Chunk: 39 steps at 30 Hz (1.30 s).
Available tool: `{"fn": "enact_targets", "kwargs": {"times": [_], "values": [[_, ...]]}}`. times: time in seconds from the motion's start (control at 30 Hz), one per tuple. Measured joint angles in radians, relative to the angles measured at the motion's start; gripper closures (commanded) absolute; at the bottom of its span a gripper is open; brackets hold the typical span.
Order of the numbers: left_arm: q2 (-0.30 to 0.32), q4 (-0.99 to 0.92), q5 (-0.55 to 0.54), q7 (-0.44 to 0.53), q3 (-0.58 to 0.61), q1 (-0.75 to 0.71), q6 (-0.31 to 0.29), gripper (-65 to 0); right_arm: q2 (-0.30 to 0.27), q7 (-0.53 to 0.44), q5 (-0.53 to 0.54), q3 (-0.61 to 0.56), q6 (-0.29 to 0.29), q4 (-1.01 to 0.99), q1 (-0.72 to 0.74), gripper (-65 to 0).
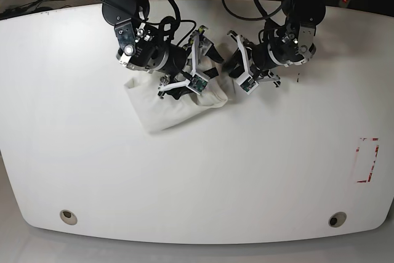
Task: Fold the T-shirt properly
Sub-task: 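Press and tuck the bundle's folded edges with both grippers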
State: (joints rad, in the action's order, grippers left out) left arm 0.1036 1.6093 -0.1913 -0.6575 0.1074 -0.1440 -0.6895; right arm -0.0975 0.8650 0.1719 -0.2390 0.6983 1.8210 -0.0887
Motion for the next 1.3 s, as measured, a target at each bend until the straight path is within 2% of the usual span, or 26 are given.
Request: {"fn": "enact_targets", "kwargs": {"times": [0.13,0.27,0.37,0.43,0.53,0.7,0.87,0.97,1.23,1.3], "values": [[0.0,0.0,0.0,0.0,0.0,-0.003,0.0,-11.3,-0.003,-0.048,-0.005,0.005,-0.002,-0.087,0.028,-41.1],[0.0,0.0,0.0,0.0,0.0,-0.003,0.0,-11.3,-0.002,-0.136,-0.037,0.006,-0.001,-0.155,0.025,-33.6],[0.0,0.0,0.0,-0.001,0.0,-0.003,0.0,-11.3,0.0,-0.17,-0.076,0.007,-0.002,-0.18,0.023,-21.1],[0.0,0.001,0.0,-0.001,0.0,-0.003,0.0,-11.3,0.0,-0.182,-0.079,0.009,-0.002,-0.182,0.024,-10.5],[0.0,0.002,0.0,-0.001,0.002,-0.003,0.0,-11.3,0.0,-0.182,-0.079,0.009,-0.002,-0.181,0.024,0.0],[0.0,0.002,0.0,-0.001,0.003,-0.003,0.0,-11.3,0.003,-0.175,-0.083,0.003,-0.002,-0.147,0.01,0.0],[0.0,0.002,0.0,-0.003,0.005,-0.004,0.0,-11.3,0.04,-0.172,-0.092,0.001,-0.01,-0.09,-0.042,0.0],[0.0,0.002,0.0,-0.005,0.004,-0.003,0.0,-11.3,0.045,-0.148,-0.091,-0.044,-0.01,-0.064,-0.059,0.0],[0.002,0.001,0.018,-0.018,0.003,-0.002,0.001,-11.3,0.068,-0.151,-0.098,-0.076,-0.017,-0.124,-0.06,-0.2],[0.002,0.001,0.014,-0.014,0.003,-0.002,0.001,-11.3,0.069,-0.168,-0.097,-0.077,-0.016,-0.148,-0.06,-2.2]]}}
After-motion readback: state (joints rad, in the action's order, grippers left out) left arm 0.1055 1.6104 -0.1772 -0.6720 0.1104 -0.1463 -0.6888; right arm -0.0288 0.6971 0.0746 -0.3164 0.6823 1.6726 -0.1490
